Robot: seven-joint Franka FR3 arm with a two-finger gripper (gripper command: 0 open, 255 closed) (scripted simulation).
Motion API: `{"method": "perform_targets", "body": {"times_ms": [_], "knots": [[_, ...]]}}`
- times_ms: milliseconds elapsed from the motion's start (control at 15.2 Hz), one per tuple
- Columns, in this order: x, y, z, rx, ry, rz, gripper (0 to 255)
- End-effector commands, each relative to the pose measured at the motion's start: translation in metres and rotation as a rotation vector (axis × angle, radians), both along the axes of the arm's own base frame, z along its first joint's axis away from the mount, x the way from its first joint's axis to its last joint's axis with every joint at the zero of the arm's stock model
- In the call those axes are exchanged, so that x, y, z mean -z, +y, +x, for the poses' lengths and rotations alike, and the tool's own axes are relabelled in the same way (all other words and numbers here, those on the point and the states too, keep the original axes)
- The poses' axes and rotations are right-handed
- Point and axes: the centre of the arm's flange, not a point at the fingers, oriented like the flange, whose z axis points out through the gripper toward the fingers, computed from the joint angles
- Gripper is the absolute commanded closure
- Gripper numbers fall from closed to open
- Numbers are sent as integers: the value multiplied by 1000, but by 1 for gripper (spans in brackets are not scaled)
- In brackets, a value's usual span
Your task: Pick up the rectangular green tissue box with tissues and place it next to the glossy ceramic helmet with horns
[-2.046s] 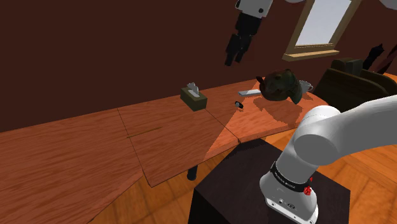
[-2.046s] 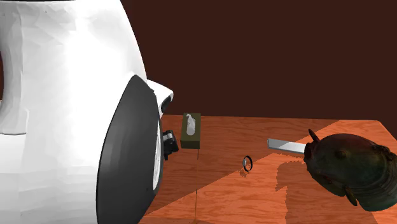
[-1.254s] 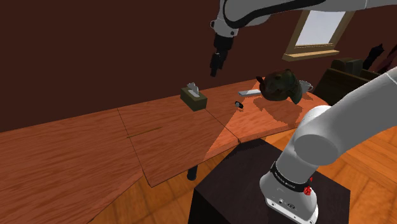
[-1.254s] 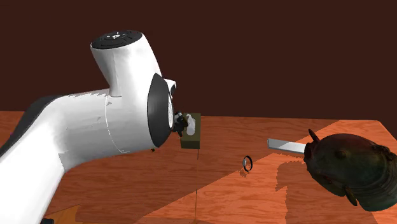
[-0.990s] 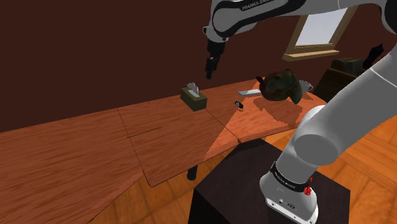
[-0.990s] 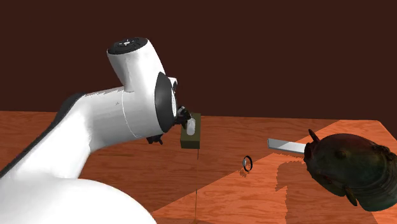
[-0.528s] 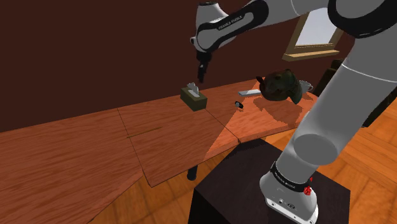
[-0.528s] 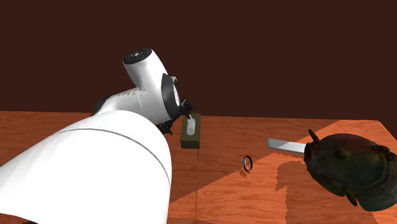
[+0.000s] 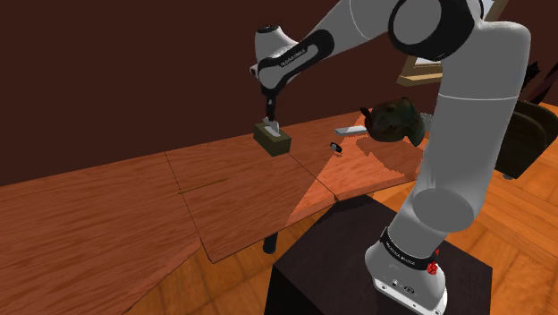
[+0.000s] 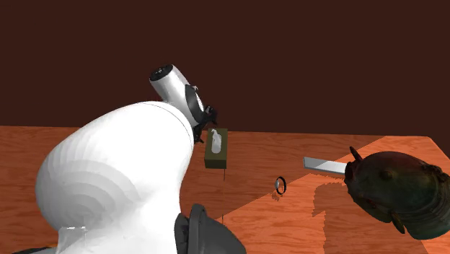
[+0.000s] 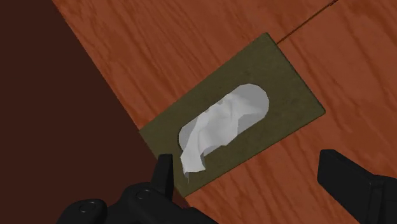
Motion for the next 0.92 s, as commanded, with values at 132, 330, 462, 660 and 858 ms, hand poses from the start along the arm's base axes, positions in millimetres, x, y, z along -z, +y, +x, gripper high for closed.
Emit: {"method": "perform_targets", "body": {"times_ms": [132,330,462,660,858], "knots": [[30,-2,43,-75,10,-64,0],[43,-6,48,-82,11,-70,0],[53,-10,50,-82,11,-70,0],[70,-17,52,-82,11,-70,0],[70,-17,52,-82,11,-70,0]]}}
